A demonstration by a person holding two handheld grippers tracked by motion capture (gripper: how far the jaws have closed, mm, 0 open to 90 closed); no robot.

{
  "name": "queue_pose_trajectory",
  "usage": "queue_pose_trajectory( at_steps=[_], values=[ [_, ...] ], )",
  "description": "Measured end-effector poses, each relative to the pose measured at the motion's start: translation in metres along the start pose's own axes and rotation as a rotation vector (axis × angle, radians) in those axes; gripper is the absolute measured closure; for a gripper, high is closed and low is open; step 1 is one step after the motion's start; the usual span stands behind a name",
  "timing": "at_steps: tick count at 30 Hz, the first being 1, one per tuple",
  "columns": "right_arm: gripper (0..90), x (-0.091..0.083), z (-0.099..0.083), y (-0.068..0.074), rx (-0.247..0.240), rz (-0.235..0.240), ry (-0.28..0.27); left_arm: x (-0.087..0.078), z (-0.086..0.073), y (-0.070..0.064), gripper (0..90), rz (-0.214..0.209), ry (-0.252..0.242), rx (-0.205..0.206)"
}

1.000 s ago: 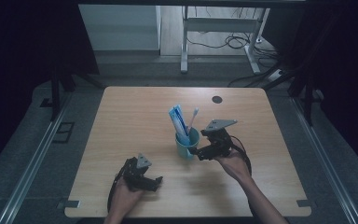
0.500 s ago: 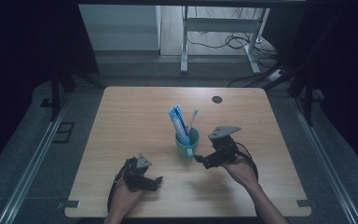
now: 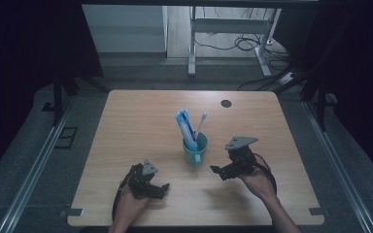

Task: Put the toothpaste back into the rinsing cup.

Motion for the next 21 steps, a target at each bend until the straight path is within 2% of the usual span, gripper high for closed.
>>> queue_pose_trajectory(
  at_steps=[7,12,21],
  values=[
    [0.0,-0.004,-0.012,-0.003,-0.002,-0.021,0.012,0.0,0.0,0.0,1.1,0.0,0.003,0.002],
    [0.0,-0.004,-0.025,-0.001,-0.061,-0.048,0.056,0.0,0.0,0.0,1.1,0.001,-0.001,-0.004],
    [0.0,-0.007,-0.043,0.005,-0.047,-0.037,0.072,0.0,0.0,0.0,1.1,0.001,-0.001,-0.004]
  ],
)
Point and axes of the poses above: each handheld gripper's, and its own axes: x roughly forward along the jaws, z roughly out of its top, y roughly to its left, the point moved 9 cm from there along x, roughly forward along the jaws, and after that the axes turned 10 degrees about -z, right-handed, at the moved point
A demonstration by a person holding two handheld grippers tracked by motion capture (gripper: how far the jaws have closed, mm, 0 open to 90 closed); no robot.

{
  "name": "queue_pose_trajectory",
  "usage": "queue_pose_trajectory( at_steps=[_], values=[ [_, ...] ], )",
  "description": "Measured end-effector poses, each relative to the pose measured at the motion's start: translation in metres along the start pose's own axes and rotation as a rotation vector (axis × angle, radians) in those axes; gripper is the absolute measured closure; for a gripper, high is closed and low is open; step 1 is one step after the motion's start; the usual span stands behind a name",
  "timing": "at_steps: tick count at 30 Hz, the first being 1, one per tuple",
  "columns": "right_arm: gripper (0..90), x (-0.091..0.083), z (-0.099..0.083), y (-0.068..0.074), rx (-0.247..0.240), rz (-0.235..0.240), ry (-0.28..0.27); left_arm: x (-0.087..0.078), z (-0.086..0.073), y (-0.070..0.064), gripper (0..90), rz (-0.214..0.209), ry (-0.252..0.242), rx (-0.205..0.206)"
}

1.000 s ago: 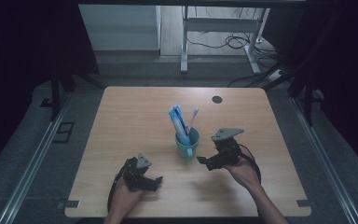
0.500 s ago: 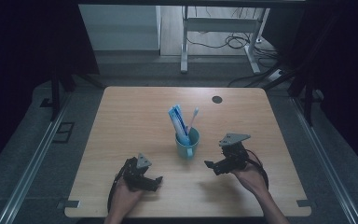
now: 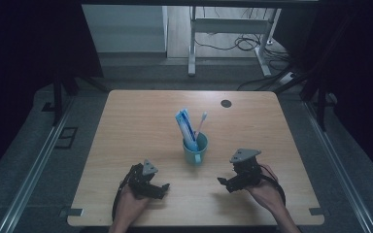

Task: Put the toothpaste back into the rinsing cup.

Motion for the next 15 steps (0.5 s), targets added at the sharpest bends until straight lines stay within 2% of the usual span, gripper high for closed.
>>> queue_pose_trajectory(
  at_steps=[15],
  values=[
    [0.0,0.002,-0.04,0.003,0.041,-0.009,0.022,0.0,0.0,0.0,1.1,-0.001,0.003,0.003]
  ],
)
Point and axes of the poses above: each handheld gripper's, and its own axes: x roughly forward along the jaws, z roughly out of its top, y roughly to its left, the point moved 9 cm from there along x, roughly forward along the jaws, and after that the axes turned 10 degrees about -z, right-handed, at the moved point
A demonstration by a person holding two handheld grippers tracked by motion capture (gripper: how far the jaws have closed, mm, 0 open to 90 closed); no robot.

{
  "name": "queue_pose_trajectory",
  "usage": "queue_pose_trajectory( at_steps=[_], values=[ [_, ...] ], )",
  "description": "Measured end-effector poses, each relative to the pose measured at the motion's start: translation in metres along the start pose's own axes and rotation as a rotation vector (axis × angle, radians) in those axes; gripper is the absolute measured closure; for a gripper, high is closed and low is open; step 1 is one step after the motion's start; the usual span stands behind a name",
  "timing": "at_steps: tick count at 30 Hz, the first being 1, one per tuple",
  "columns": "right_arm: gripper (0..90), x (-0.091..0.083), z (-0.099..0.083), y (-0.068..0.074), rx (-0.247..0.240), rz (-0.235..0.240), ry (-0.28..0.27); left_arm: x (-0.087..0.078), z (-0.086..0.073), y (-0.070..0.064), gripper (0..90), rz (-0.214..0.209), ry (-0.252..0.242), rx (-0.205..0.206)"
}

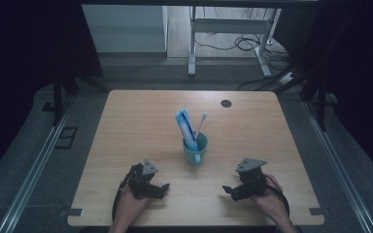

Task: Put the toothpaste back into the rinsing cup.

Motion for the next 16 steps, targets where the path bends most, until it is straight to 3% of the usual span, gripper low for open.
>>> queue_pose_trajectory(
  at_steps=[10,13,16],
  values=[
    [0.0,0.012,-0.028,0.001,0.02,-0.012,0.024,0.0,0.0,0.0,1.1,0.0,0.0,0.001],
    [0.0,0.014,-0.029,0.001,0.068,0.007,-0.014,0.0,0.0,0.0,1.2,0.0,0.0,0.001],
    [0.0,0.014,-0.03,0.001,0.068,0.008,-0.015,0.0,0.0,0.0,1.3,0.001,-0.001,0.0]
  ],
)
Point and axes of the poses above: each handheld gripper's, and its own axes: x roughly forward along the jaws, z roughly out of its top, y roughly to its left, the point moved 9 cm from there along x, roughly forward along the jaws, and after that the axes turned 10 degrees about -z, right-handed, at the moved point
